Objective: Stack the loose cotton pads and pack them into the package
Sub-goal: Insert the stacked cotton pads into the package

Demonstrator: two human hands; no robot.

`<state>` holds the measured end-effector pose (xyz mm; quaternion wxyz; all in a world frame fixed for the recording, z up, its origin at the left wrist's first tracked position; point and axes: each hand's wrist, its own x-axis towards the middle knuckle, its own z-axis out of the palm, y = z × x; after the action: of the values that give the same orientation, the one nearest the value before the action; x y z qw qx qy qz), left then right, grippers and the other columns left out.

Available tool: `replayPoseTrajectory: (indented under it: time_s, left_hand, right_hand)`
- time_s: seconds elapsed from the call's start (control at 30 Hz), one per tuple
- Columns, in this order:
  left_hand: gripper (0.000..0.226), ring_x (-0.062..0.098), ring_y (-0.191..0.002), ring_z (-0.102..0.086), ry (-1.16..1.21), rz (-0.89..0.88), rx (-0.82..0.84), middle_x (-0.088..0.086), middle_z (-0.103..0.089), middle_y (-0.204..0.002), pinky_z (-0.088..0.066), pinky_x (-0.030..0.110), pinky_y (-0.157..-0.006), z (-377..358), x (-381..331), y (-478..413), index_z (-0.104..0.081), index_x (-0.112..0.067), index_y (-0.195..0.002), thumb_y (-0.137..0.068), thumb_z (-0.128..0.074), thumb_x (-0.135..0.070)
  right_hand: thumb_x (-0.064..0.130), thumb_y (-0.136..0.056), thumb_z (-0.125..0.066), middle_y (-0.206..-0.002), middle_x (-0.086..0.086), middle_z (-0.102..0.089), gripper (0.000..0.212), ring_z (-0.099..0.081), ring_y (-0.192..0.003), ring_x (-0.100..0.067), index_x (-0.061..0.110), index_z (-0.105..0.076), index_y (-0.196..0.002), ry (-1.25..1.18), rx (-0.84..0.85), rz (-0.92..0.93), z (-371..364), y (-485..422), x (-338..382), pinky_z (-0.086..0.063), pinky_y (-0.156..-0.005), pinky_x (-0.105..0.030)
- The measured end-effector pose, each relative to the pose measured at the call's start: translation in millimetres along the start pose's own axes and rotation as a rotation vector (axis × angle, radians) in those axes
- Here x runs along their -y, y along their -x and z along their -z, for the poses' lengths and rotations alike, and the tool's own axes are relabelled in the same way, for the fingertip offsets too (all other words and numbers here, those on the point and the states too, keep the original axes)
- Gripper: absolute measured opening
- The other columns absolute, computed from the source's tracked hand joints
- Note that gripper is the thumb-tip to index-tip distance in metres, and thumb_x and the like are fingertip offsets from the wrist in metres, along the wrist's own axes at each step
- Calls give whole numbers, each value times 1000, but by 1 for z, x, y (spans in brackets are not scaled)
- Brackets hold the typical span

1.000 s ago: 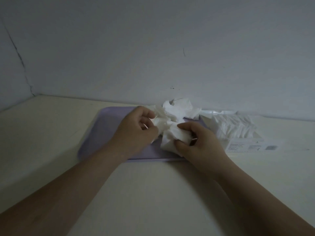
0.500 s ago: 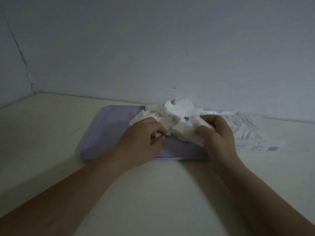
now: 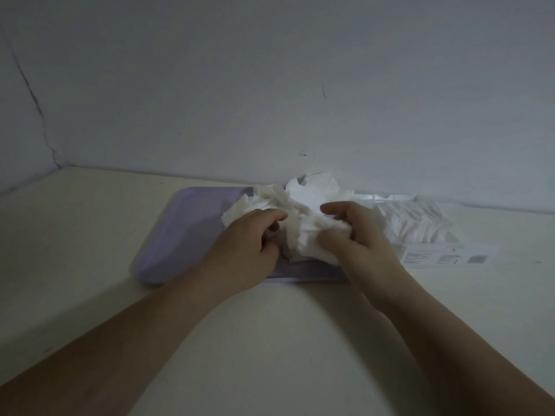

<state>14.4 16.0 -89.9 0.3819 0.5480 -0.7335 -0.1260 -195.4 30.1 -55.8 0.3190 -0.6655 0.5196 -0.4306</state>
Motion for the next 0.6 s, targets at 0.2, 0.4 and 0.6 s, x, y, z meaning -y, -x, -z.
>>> replayPoseTrajectory:
  time_s: [0.2,0.4,0.6]
  left_hand:
    - [31,10,-87,-61,-138,35,10,-14,-57,-101,-55,39,-81,-4,-2,2,-67,-34,-106,-92,-49,-55]
    - [49,16,-69,-53,-313,118,-36,-5,-49,-82,-46,34,-61,-6,-14,0,-53,-23,-65,-91,-54,-64]
    - [37,14,-70,-53,-180,220,29,-9,-57,-77,-39,30,-60,-3,-17,0,-51,-26,-74,-81,-72,-56]
  right_hand:
    - [12,-97,-57,-106,9,-60,41,-59,-76,12,24,-50,-136,-163,-219,-88,-2,-7,0,-45,-64,-6]
    - [17,-96,-57,-114,10,-65,49,-65,-101,-8,28,-48,-144,-181,-47,-168,-11,-5,-2,-55,-95,-34]
    - [27,-84,-63,-115,5,-71,55,-71,-107,-17,33,-54,-138,-339,-19,-227,-16,-4,-4,-60,-95,-50]
